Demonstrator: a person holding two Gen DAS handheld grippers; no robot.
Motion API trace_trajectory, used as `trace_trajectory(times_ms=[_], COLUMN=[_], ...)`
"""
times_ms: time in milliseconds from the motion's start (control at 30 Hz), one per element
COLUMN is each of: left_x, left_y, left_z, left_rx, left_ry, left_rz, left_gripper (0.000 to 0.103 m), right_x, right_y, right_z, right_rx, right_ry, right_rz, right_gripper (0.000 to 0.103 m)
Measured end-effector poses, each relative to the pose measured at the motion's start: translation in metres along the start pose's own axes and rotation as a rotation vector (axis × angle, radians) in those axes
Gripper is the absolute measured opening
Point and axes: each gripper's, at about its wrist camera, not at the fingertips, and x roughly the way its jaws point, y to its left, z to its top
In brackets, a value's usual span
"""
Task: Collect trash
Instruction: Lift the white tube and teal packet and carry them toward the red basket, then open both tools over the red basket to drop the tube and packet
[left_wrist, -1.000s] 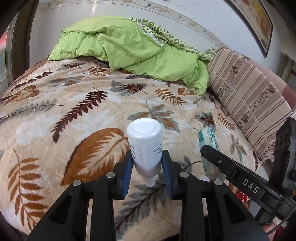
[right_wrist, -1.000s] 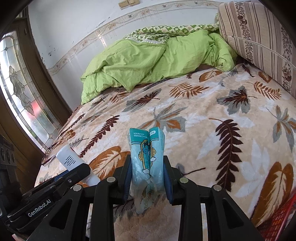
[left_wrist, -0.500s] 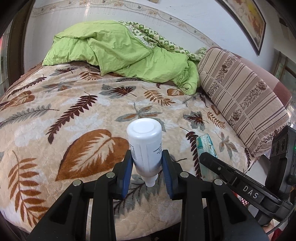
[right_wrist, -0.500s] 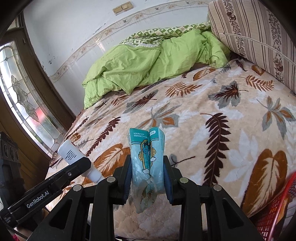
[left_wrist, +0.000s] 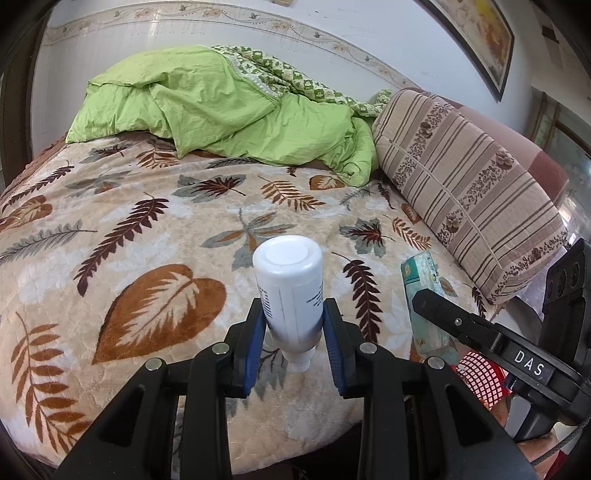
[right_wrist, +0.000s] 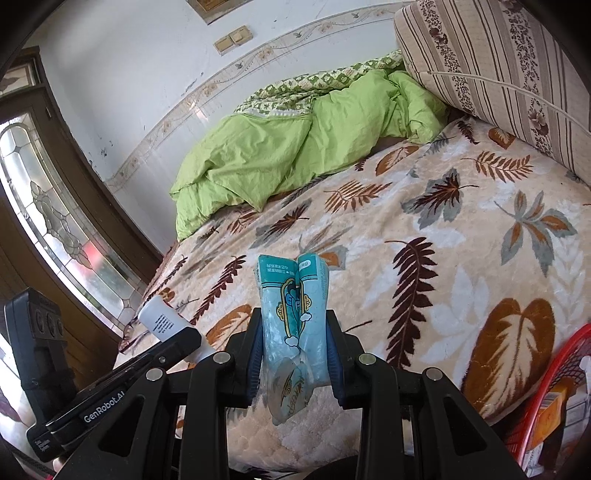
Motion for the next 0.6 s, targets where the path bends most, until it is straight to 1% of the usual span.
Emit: trace_trajectory(times_ms=[200, 300, 433, 600], left_x=[0.002, 0.003, 0.008, 0.021], left_y=[-0.020, -0.032, -0.053, -0.092], left_z=[0.004, 0.005, 0.006, 0.004], left_rx=[0.034, 0.053, 0.087, 0.138], left_ry=[0.008, 0.012, 0.026, 0.067], left_rz=[-0.032, -0.055, -0.096, -0.175], left_gripper=[0.030, 0.030, 0.030, 0.030], right_x=[-0.019, -0.033, -0.053, -0.088], right_y=[-0.008, -0.018, -0.036, -0.073], right_z=[0.004, 0.007, 0.007, -0.001], right_rx=[0.014, 0.032, 0.050, 0.112], right_ry=[-0.024, -0.040, -0.059, -0.087], right_rz=[0.002, -0.010, -0.045, -0.122], right_gripper=[0.032, 0.032, 0.032, 0.032])
